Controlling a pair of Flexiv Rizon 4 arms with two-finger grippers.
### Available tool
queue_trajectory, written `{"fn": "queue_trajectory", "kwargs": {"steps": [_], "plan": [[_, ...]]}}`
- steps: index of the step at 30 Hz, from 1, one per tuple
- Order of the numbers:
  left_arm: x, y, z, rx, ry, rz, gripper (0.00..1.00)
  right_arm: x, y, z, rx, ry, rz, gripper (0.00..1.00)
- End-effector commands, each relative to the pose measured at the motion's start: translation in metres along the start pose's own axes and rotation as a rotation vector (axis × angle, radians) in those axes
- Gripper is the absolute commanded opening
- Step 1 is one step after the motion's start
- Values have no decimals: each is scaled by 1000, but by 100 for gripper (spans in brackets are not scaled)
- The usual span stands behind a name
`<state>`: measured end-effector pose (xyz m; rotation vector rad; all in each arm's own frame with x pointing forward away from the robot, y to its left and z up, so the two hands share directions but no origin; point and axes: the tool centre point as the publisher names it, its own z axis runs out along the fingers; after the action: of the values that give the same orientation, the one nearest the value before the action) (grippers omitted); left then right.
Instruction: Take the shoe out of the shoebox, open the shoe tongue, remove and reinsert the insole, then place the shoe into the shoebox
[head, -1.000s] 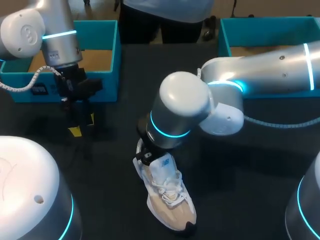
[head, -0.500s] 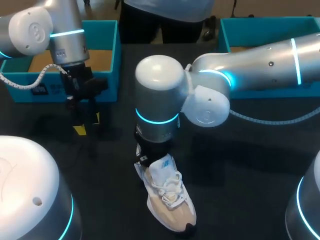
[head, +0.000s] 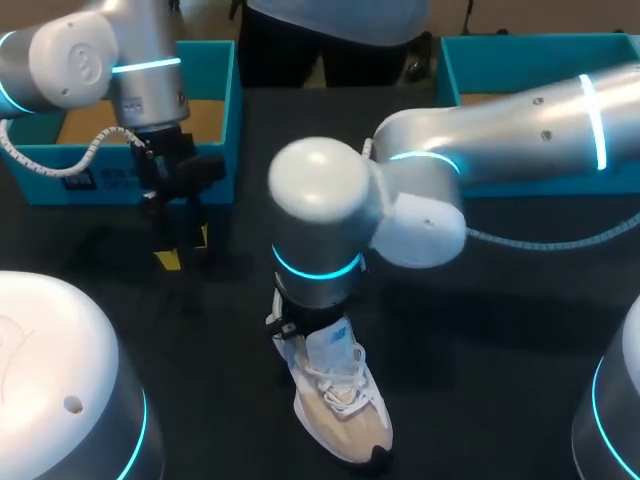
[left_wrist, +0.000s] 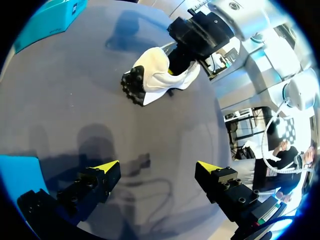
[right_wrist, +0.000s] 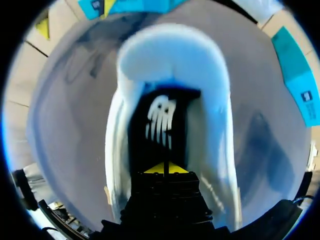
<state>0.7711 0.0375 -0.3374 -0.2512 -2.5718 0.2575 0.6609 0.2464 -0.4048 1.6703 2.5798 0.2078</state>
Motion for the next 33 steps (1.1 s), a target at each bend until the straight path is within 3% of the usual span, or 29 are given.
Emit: {"fn": "queue_trajectory", "kwargs": {"steps": [1, 18, 33], "plan": [[7, 10, 1, 16, -14, -10, 100, -5, 4, -8, -178, 17, -24, 0], [8, 21, 0, 32, -14, -22, 100, -3, 37, -50, -375, -14, -49, 0], [6, 43, -6, 31, -11, -60, 100, 0, 66, -37, -450, 2, -85, 0]]}}
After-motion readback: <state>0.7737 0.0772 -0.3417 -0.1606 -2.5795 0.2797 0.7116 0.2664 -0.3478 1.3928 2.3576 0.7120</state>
